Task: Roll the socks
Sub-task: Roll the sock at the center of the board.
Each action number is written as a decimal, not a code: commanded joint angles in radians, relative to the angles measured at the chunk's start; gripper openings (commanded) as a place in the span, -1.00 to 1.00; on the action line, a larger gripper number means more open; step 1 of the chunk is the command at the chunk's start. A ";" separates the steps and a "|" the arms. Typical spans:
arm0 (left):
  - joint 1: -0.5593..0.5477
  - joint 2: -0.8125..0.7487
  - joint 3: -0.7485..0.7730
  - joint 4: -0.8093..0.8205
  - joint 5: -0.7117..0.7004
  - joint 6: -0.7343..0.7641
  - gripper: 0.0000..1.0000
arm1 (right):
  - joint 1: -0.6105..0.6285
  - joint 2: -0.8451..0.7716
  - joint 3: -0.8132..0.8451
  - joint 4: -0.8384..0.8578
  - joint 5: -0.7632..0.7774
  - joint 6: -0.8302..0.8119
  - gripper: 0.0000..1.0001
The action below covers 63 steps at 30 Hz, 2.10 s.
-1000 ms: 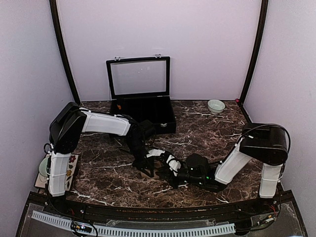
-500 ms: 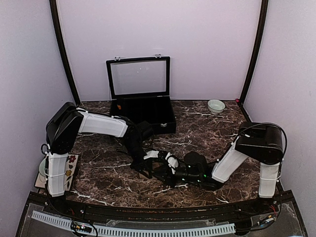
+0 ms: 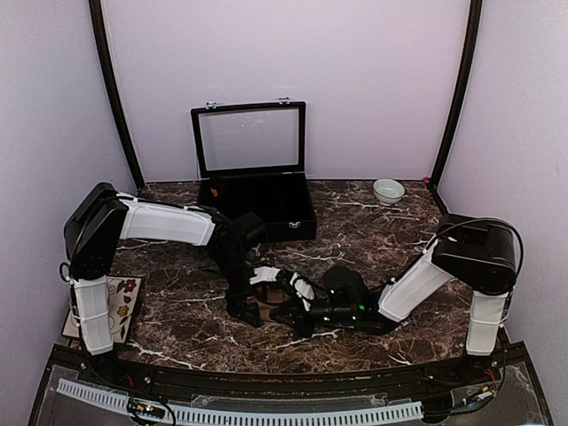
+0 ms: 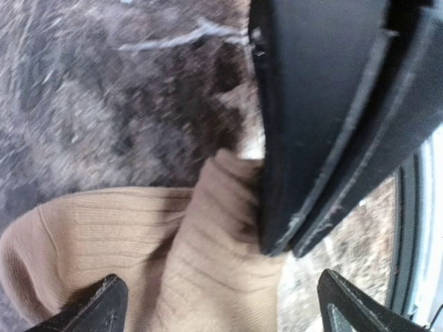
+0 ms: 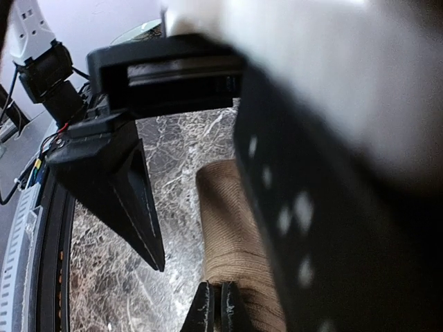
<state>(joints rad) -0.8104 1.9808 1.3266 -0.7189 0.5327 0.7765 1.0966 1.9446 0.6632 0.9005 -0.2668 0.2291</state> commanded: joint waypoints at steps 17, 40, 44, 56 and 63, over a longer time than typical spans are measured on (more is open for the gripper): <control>-0.023 -0.259 -0.210 0.089 -0.134 0.145 0.98 | -0.124 0.059 0.177 -0.453 -0.203 0.387 -1.00; -0.147 -0.286 -0.252 0.203 -0.308 0.221 0.98 | -0.153 0.137 0.267 -0.612 -0.281 0.624 -1.00; -0.147 -0.297 -0.304 0.265 -0.324 0.220 0.98 | -0.163 0.141 0.246 -0.587 -0.308 0.663 -1.00; -0.145 -0.215 -0.272 0.239 -0.289 0.224 0.13 | -0.173 0.155 0.251 -0.569 -0.340 0.699 -1.00; -0.102 -0.158 -0.230 0.212 -0.242 0.208 -0.18 | -0.173 0.136 0.220 -0.522 -0.345 0.689 -0.94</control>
<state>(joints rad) -0.9432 1.7744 1.0618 -0.4507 0.2287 0.9928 0.9272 2.0468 0.9470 0.4679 -0.6357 0.9176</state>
